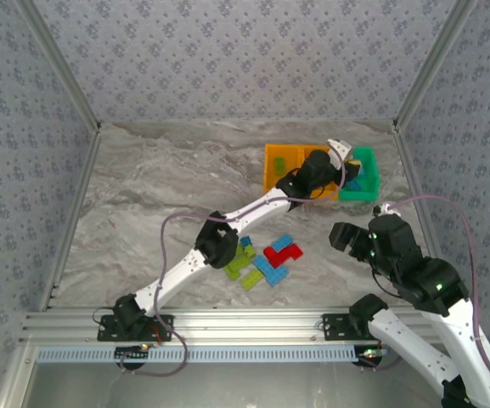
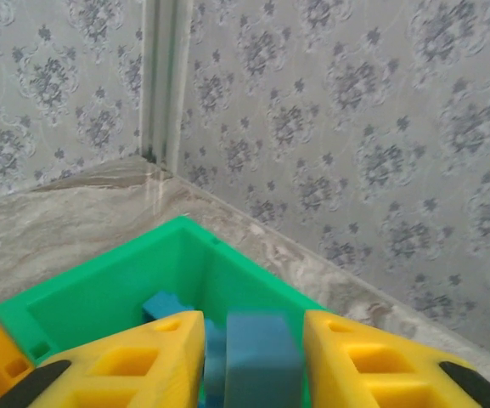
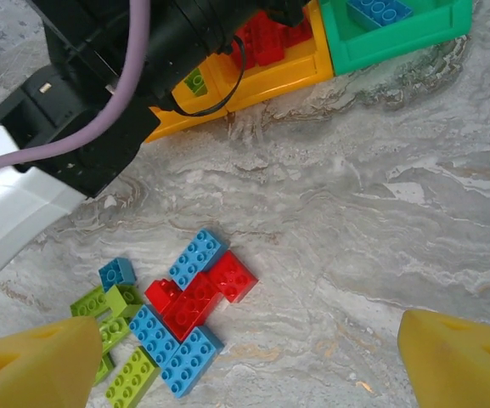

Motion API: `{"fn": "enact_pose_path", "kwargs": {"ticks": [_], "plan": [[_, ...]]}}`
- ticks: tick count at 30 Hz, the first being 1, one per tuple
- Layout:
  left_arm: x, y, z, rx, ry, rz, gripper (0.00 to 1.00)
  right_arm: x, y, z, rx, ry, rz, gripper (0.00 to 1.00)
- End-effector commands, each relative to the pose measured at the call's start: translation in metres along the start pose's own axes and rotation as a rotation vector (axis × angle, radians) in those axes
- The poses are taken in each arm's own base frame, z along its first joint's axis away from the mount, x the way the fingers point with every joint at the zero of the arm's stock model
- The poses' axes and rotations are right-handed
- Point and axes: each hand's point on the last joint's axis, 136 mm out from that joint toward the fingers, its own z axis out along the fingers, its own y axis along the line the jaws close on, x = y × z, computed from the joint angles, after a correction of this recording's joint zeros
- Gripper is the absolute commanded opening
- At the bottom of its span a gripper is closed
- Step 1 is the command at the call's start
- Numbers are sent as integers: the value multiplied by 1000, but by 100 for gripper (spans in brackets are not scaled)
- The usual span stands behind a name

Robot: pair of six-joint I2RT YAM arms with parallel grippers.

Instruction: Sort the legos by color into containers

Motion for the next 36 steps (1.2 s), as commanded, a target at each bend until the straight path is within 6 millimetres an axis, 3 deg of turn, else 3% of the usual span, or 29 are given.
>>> {"fn": "enact_pose_path", "kwargs": {"ticks": [1, 5, 9, 14, 18, 20, 23, 25, 29, 30, 36], "plan": [[-28, 3, -2, -3, -101, -29, 39, 7, -7, 0, 22, 20, 0, 93], [-32, 6, -3, -10, -96, -40, 52, 8, -7, -1, 19, 20, 3, 93], [-56, 1, -11, -8, -79, -41, 53, 9, -10, -4, 23, 16, 6, 93], [-109, 2, -41, -53, -5, -48, 53, 12, -17, -7, 39, 12, 20, 93], [-126, 0, -69, -20, -9, 15, 53, 15, -18, -6, 42, 23, 21, 93], [-143, 8, -104, -11, -113, 16, 54, 19, -17, -2, 35, 41, 13, 93], [-142, 24, -155, -58, -93, 5, 57, 27, -14, 7, 29, 82, 0, 93], [-142, 24, -193, -86, -99, 36, 59, 33, -10, 16, 25, 119, -16, 93], [-121, 16, -271, -128, 3, 119, 63, 52, 2, 41, -2, 229, -54, 93], [-125, 9, -292, -129, 6, 146, 64, 58, 4, 48, -5, 260, -64, 93], [-78, -22, -396, -66, 212, 388, 80, 88, 1, 90, 64, 389, -202, 91]]}}
